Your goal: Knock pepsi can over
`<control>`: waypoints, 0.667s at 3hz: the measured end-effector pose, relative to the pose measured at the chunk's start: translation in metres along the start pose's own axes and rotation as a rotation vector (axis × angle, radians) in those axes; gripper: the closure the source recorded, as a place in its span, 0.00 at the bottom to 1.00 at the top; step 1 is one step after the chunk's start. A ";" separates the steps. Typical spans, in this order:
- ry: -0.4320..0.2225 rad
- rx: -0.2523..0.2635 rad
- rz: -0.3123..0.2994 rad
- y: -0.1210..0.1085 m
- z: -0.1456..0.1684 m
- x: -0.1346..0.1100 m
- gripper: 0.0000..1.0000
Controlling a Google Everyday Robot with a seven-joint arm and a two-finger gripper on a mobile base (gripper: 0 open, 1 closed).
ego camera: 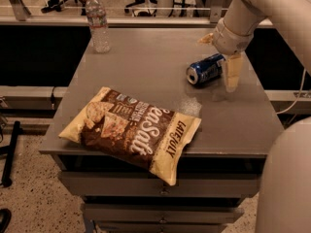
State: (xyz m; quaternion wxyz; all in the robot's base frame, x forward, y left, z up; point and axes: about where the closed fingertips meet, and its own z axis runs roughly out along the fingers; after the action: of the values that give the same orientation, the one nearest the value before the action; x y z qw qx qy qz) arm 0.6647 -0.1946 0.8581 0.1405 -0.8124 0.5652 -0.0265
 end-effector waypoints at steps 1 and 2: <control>-0.110 0.175 0.251 -0.013 -0.033 0.037 0.00; -0.235 0.315 0.454 -0.016 -0.061 0.074 0.00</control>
Offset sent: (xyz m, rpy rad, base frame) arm 0.0347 -0.1161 0.0854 0.5357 -0.1683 -0.5432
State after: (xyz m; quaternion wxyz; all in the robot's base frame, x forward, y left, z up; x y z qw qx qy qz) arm 0.6933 -0.2702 0.9120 0.3317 -0.6310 0.7012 0.0125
